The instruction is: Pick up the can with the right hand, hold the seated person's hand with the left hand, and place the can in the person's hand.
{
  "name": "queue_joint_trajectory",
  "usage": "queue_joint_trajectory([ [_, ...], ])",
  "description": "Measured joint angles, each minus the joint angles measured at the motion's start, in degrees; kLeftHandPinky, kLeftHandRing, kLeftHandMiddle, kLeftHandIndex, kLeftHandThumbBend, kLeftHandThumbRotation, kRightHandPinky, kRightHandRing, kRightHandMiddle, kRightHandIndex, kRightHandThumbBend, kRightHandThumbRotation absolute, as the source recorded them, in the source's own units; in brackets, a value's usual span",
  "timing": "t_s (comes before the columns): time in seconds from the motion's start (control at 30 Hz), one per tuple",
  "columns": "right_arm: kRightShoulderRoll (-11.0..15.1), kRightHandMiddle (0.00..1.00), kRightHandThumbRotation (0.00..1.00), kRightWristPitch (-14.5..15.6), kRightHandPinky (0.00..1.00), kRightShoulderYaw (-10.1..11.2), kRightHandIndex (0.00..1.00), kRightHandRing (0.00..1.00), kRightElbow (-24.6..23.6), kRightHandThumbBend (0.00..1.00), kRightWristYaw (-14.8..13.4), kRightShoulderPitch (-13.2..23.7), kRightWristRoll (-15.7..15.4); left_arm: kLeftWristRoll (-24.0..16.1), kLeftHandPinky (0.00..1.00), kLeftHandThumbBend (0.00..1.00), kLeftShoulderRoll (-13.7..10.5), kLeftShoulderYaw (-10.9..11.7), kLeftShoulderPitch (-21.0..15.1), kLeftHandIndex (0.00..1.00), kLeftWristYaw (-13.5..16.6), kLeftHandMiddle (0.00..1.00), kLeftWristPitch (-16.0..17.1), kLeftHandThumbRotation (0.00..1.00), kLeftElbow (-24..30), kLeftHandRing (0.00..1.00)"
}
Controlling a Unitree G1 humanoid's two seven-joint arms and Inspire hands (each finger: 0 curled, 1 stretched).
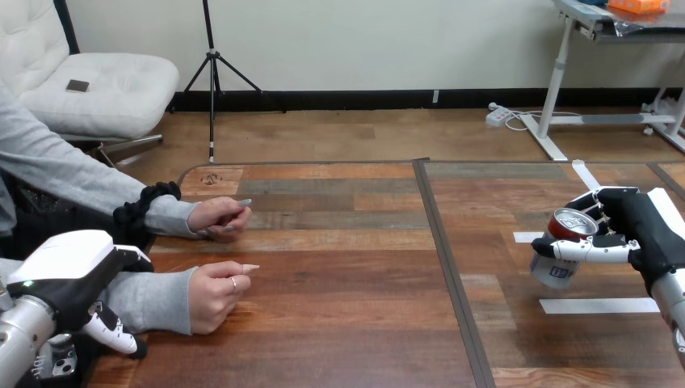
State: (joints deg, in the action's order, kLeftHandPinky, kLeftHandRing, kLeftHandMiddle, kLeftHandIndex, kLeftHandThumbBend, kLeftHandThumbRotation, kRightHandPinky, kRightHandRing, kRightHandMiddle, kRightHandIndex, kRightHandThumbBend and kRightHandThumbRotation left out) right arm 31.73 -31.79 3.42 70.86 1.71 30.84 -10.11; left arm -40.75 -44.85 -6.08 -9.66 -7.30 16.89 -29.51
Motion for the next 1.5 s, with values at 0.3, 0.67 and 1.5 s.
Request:
queue_joint_trajectory([
  [0.3,0.0,0.41,0.00,0.0,0.29,0.0,0.44,0.34,0.0,0.85,-0.3,0.0,0.0,0.0,0.57,0.99,0.0,0.0,0.0,0.74,-1.5,0.75,-1.5,0.00,1.0,0.70],
  [0.67,0.0,0.40,0.00,-0.1,0.27,0.0,0.43,0.31,-0.1,0.85,-0.4,0.0,0.1,0.0,0.54,0.97,0.0,0.0,0.0,0.74,-3.0,0.72,-3.3,0.00,2.0,0.67],
  [1.5,0.0,0.40,0.00,0.0,0.28,0.1,0.43,0.33,-0.7,0.85,-0.5,0.0,0.3,-2.2,0.42,0.92,0.0,-1.9,0.0,0.60,3.2,0.59,-0.7,0.00,1.7,0.52],
])
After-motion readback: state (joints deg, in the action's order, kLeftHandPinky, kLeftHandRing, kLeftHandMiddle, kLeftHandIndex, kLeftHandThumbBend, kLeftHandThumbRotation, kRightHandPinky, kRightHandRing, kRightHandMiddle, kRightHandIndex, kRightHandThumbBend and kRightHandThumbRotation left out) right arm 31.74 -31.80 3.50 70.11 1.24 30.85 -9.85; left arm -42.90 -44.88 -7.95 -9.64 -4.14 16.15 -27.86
